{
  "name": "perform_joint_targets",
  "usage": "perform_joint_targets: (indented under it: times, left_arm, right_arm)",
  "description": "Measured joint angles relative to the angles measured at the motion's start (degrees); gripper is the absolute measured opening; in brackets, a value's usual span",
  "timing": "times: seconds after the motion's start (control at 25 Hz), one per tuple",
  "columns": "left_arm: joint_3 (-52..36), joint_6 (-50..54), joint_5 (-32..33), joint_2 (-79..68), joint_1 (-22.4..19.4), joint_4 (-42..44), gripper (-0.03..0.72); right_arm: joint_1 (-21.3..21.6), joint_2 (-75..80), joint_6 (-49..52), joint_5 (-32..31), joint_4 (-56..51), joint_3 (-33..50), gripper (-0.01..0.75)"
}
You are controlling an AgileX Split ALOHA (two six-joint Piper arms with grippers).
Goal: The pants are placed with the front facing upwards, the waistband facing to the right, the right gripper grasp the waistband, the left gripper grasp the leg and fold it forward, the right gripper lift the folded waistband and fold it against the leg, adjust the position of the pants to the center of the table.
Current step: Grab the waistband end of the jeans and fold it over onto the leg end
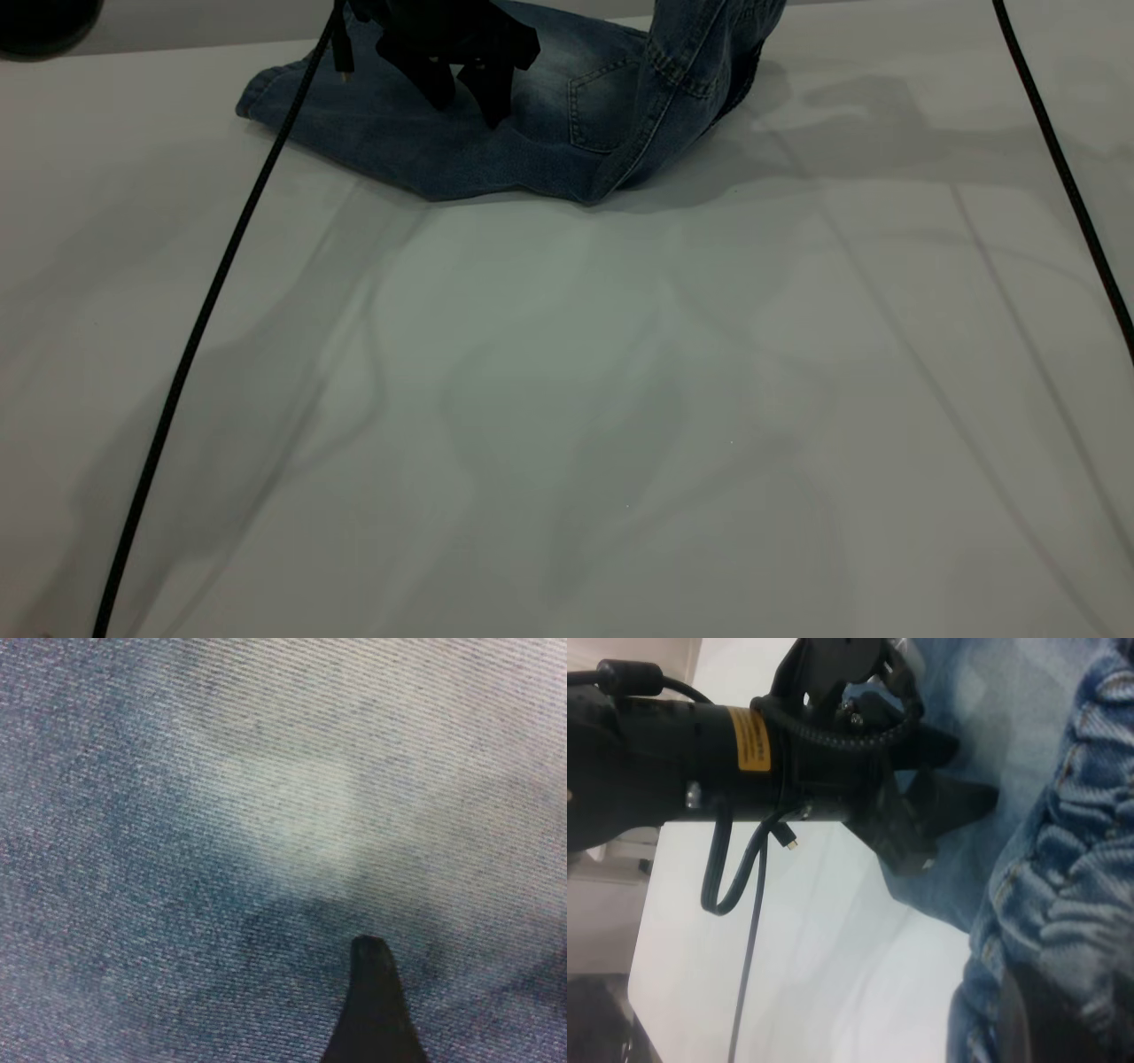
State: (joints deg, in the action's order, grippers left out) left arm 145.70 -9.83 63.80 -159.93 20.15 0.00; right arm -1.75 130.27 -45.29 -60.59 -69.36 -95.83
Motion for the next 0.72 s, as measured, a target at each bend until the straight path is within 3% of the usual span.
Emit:
perform_joint_targets:
  times: [0.36,0.72]
  left_arm:
    - [0.0,0.0,-0.1,0.0,0.0,0.0,0.469]
    - [0.0,0.0,-0.1,0.0,0.0,0.0,0.469]
  right_arm:
    - [-2.3,0.0,0.6,-1.5,-0.6,-0.8,0.036]
    - [-7.3,0.3,7.2,-3.3,2.6,-9.9,0.036]
